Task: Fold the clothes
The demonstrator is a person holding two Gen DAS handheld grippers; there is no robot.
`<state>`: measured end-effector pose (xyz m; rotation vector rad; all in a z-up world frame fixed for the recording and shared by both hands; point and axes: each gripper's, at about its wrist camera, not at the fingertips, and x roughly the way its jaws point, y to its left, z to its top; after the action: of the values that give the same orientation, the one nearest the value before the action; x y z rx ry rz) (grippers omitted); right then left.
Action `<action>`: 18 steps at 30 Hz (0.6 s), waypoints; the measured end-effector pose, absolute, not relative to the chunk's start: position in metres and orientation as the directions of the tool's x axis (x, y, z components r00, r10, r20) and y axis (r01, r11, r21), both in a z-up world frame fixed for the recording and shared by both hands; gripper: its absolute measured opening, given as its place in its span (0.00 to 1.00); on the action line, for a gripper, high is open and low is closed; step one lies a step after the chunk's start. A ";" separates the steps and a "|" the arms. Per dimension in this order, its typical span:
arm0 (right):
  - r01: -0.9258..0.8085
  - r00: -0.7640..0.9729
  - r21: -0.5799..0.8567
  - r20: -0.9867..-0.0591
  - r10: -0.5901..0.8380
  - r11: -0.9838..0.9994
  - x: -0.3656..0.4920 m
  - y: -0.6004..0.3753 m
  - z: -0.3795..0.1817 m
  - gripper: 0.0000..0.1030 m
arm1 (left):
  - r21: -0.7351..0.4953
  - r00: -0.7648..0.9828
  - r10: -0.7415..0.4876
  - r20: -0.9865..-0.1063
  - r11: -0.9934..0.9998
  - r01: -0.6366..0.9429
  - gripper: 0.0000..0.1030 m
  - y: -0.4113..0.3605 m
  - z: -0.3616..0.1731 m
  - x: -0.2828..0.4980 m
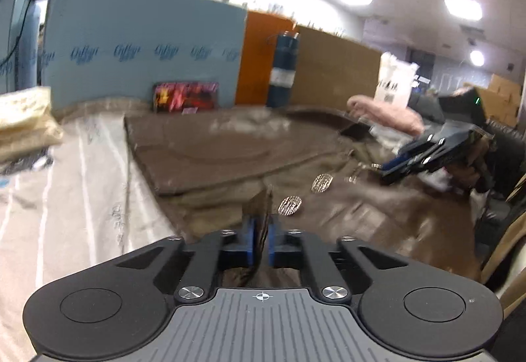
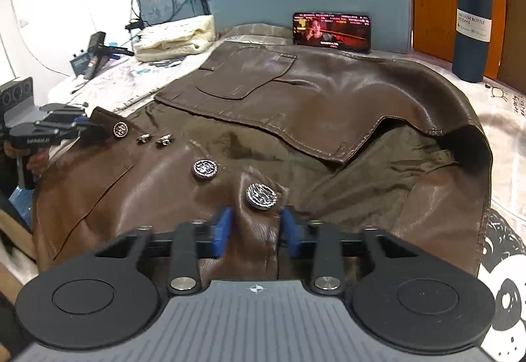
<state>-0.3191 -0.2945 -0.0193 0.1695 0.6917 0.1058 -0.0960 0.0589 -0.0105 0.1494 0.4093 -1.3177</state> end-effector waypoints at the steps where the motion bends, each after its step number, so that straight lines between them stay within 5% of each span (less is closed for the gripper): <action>1: -0.046 0.775 0.174 -0.615 0.145 0.984 -0.321 -0.293 -0.017 0.19 | -0.107 0.199 -0.917 -0.346 0.249 0.962 0.02 0.059 -0.004 -0.098; 7: -0.044 0.859 0.114 -0.504 0.096 0.993 -0.330 -0.297 0.009 0.13 | -0.028 0.253 -0.943 -0.217 0.265 0.964 0.02 0.052 0.033 -0.090; 15: -0.005 0.804 0.052 -0.594 0.035 0.999 -0.303 -0.300 -0.012 0.16 | 0.021 0.314 -0.822 -0.476 0.346 0.938 0.05 0.003 0.001 -0.055; 18: 0.038 0.800 0.011 -0.599 -0.024 0.999 -0.308 -0.299 -0.016 0.39 | 0.024 0.335 -0.789 -0.515 0.377 0.926 0.17 0.002 -0.005 -0.050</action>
<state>-0.3082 -0.2990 -0.0159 0.0234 0.6424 -0.0334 -0.0499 0.0020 -0.0050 0.3407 0.4616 -1.1474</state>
